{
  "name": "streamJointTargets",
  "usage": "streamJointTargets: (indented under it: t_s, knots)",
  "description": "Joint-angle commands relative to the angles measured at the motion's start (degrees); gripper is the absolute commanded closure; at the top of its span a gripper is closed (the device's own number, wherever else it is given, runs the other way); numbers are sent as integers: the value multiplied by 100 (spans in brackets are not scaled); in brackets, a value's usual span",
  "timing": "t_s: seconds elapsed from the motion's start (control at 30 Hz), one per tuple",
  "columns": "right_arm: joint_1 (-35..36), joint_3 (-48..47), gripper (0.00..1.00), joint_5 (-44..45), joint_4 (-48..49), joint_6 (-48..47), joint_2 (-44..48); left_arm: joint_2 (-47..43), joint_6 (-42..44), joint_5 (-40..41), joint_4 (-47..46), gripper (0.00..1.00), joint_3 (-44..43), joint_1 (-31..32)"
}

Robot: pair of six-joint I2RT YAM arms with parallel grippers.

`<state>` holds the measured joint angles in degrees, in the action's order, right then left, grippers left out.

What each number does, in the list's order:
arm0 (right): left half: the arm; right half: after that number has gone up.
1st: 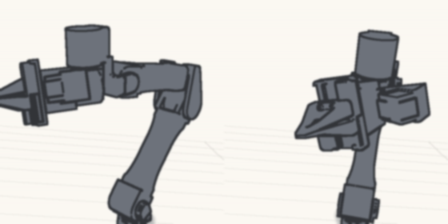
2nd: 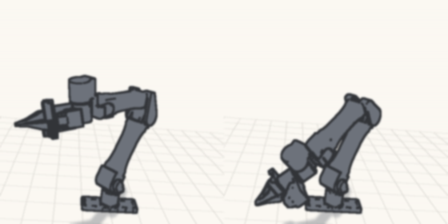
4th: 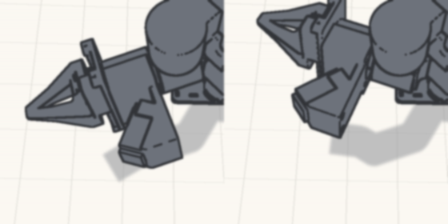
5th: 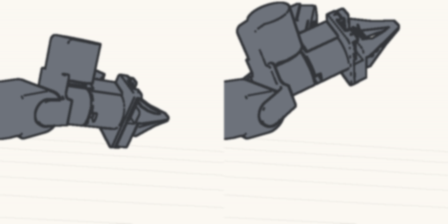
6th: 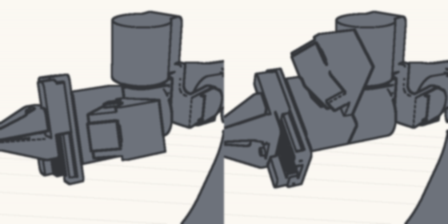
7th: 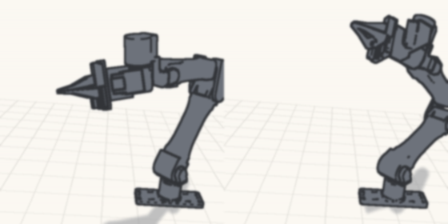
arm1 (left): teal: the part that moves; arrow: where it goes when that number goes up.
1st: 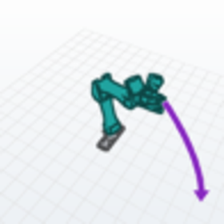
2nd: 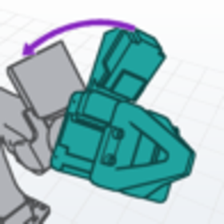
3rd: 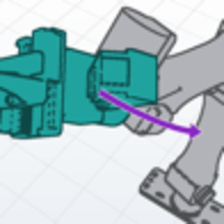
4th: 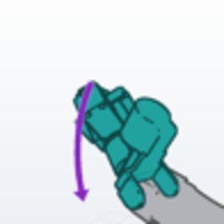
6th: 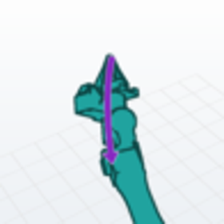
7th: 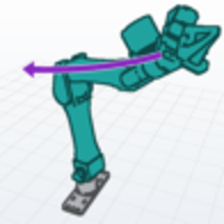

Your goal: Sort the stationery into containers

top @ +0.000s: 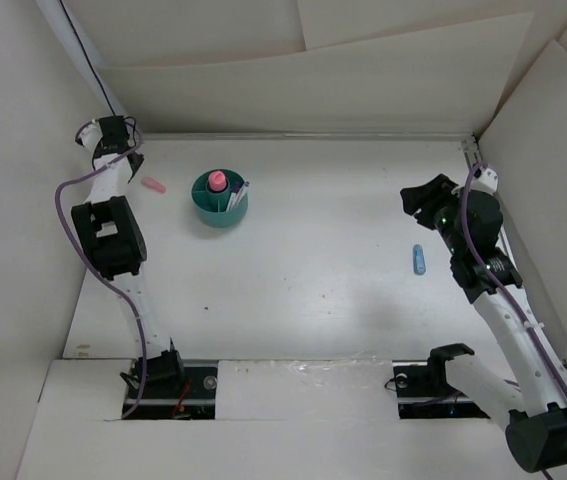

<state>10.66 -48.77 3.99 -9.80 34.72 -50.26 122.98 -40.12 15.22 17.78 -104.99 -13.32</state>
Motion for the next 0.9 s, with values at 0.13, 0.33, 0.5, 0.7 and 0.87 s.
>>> streamJointTargets:
  t_s: [0.13,0.33,0.5,0.7,0.87]
  knots:
    - [68,-9,42,-126,295,-97,-10,895,-110,-1407,746,73,-1190,-267]
    - [183,-9,42,-179,295,-97,-124,1175,-163,-1698,630,65,-1313,-425]
    - [296,-62,42,-127,295,-97,-185,1316,-163,-1856,569,64,-1314,-478]
    - [464,-115,42,-3,295,-150,-308,1632,-163,-2023,708,52,-1752,-478]
    - [630,-115,42,172,295,-150,-362,1826,-110,-1901,824,51,-2113,-478]
